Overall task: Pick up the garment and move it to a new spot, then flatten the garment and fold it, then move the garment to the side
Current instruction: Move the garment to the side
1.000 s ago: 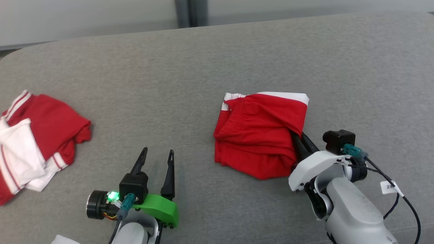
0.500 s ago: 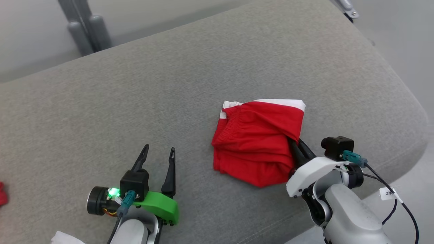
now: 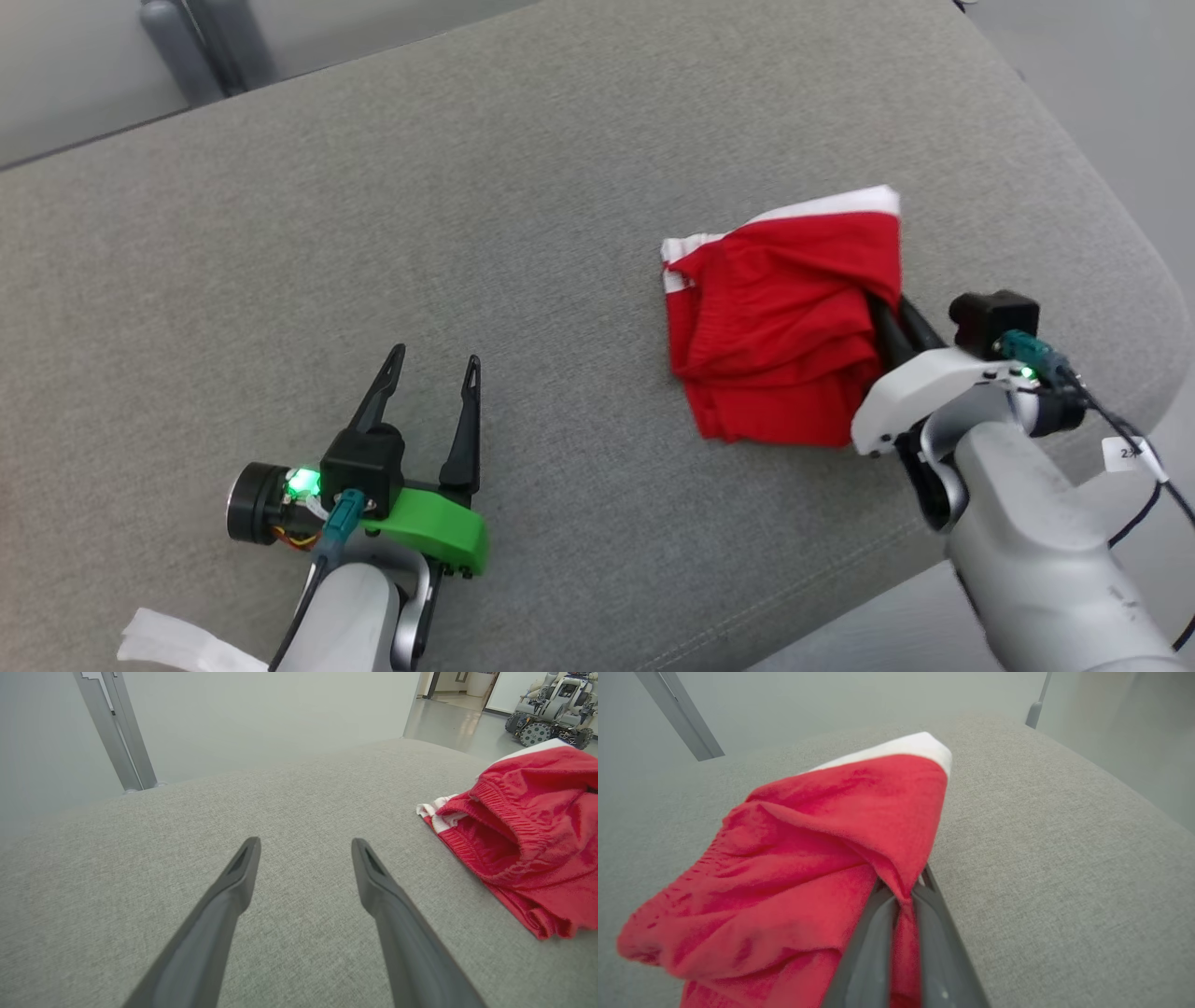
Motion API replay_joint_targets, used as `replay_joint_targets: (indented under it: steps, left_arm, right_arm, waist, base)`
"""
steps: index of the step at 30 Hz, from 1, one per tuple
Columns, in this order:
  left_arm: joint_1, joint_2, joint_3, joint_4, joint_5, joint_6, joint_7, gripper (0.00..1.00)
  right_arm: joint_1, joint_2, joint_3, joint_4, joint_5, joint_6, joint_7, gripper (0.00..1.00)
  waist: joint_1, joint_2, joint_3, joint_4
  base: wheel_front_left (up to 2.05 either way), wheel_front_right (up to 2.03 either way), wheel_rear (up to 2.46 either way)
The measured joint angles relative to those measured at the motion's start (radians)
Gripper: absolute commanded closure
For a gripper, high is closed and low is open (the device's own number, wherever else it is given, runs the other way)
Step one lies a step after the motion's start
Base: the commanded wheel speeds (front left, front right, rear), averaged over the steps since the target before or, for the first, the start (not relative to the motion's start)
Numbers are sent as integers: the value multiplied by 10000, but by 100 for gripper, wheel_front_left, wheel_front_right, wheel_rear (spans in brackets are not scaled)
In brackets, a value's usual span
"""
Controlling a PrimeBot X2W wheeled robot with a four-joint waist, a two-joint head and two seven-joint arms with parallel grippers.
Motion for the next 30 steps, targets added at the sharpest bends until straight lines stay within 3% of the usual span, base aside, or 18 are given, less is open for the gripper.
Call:
replay_joint_targets:
  steps: [11, 17, 22, 23, 24, 26, 27, 28, 29, 30]
  left_arm:
    - [-358, 8, 169, -449, 385, -109, 0, 0]
    - [-481, 10, 107, -686, 451, -130, 0, 0]
    - [-500, 10, 157, -788, 546, -96, 0, 0]
    - [-500, 10, 178, -792, 556, -98, 0, 0]
    - [-500, 10, 203, -798, 573, -98, 0, 0]
    - [-504, 8, 230, -817, 612, -117, 0, 0]
    - [-508, 8, 242, -828, 614, -136, 0, 0]
    - [-527, 8, 236, -830, 614, -140, 0, 0]
    - [-548, 8, 230, -838, 616, -142, -4, 0]
    - [-583, 8, 224, -834, 625, -142, -6, 0]
  right_arm:
    - [-2098, -2261, -1776, 1958, -1712, 0, 10, 100]
    - [-2855, -3522, -3429, 3162, -2823, 2, 10, 100]
    - [-3084, -3952, -4805, 3285, -4004, 2, 10, 100]
    - [-3127, -4054, -5127, 3296, -4247, 2, 10, 88]
    - [-3172, -4132, -5459, 3260, -4506, 2, 13, 82]
    - [-3221, -4172, -6055, 3099, -4984, 2, 69, 85]
    - [-3226, -4178, -6385, 3009, -5248, 2, 104, 78]
    - [-3238, -4228, -6761, 2976, -5494, 4, 117, 65]
    - [-3275, -4332, -7066, 2987, -5620, 4, 115, 24]
    - [-3327, -4514, -7348, 2970, -5864, 4, 107, 0]
  waist:
    - [0, 0, 1056, 1667]
    - [0, 0, 1655, 2495]
    - [0, 0, 2041, 2998]
    - [0, 0, 2121, 3075]
    - [0, 0, 2196, 3145]
    - [0, 0, 2310, 3248]
    - [0, 0, 2364, 3295]
    - [0, 0, 2408, 3336]
    - [0, 0, 2447, 3362]
    - [0, 0, 2497, 3392]
  base:
    - [0, 0, 0]
    - [0, 0, 0]
    - [0, 0, 0]
    - [0, 0, 0]
    - [0, 0, 0]
    - [0, 0, 0]
    - [0, 0, 0]
    - [0, 0, 0]
    - [0, 0, 0]
    - [0, 0, 0]
